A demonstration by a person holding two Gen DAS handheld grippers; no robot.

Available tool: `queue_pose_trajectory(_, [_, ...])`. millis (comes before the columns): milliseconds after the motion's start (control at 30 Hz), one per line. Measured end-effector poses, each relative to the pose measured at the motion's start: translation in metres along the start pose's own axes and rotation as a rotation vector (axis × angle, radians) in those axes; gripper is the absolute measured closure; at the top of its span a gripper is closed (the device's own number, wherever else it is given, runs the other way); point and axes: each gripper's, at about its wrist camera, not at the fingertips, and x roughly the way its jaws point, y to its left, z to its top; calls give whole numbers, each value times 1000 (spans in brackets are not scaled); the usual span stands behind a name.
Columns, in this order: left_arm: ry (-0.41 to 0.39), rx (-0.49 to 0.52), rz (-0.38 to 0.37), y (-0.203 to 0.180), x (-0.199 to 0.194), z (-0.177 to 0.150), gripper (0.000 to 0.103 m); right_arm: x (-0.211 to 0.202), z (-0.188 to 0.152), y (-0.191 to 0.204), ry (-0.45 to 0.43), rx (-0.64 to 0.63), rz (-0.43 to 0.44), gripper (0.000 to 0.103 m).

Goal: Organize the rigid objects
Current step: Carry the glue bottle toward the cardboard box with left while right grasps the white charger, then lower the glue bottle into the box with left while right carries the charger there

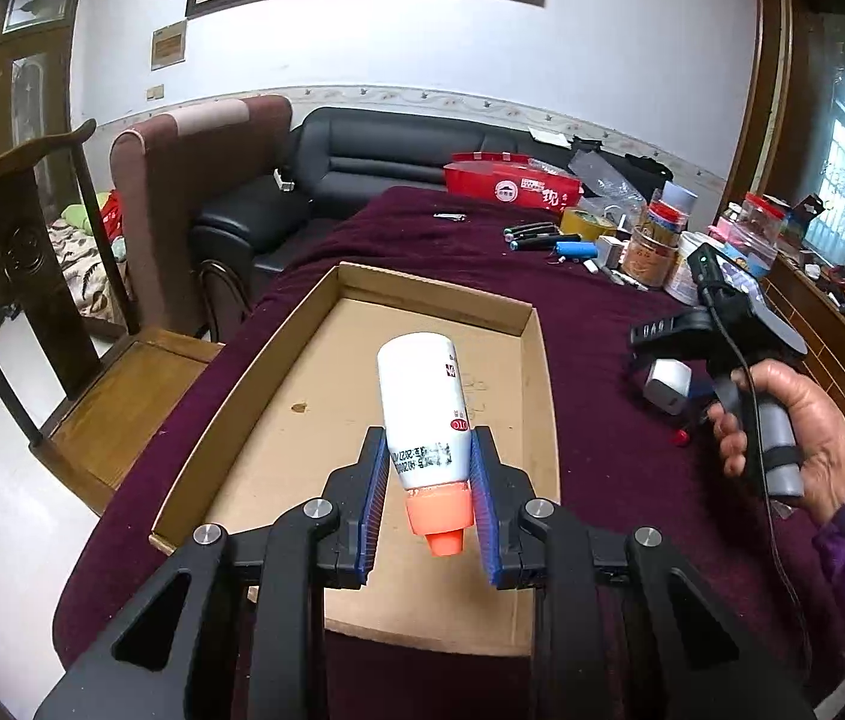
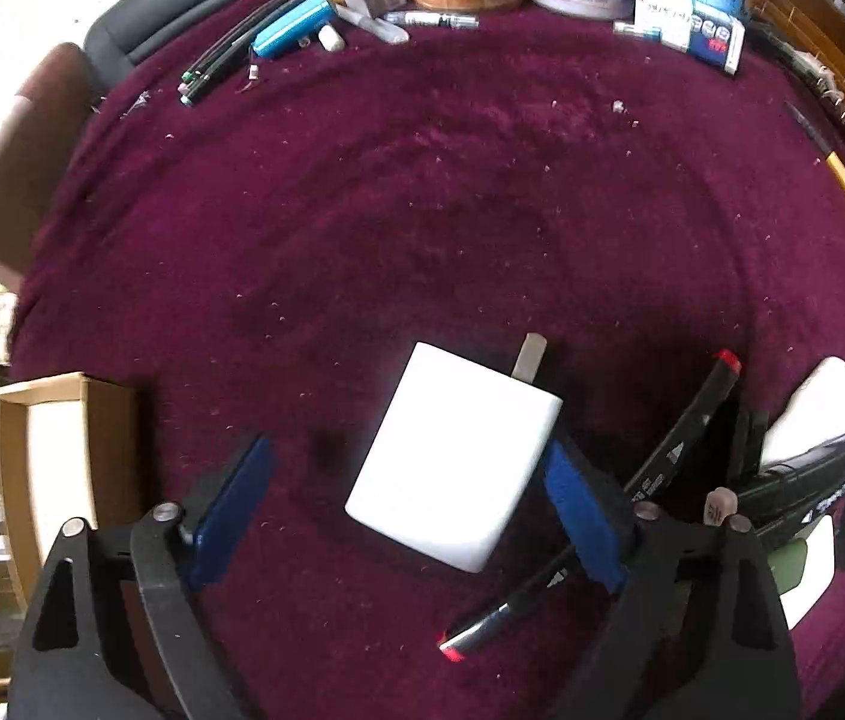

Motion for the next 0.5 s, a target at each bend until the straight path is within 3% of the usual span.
queue_pose_trajectory(100, [-3, 6, 11, 0, 1, -2, 80, 1, -5, 15, -32, -95, -136, 43])
queue_pose_trajectory(133, [-2, 9, 17, -1, 1, -3, 80, -1, -6, 18, -43, -114, -116, 54])
queue_pose_trajectory(167, [1, 14, 17, -2, 1, -3, 80, -2, -7, 20, -44, -127, -103, 57])
queue_pose_trajectory(500, [-31, 54, 70, -8, -15, -5, 80, -29, -34, -9, -65, -104, 59, 58])
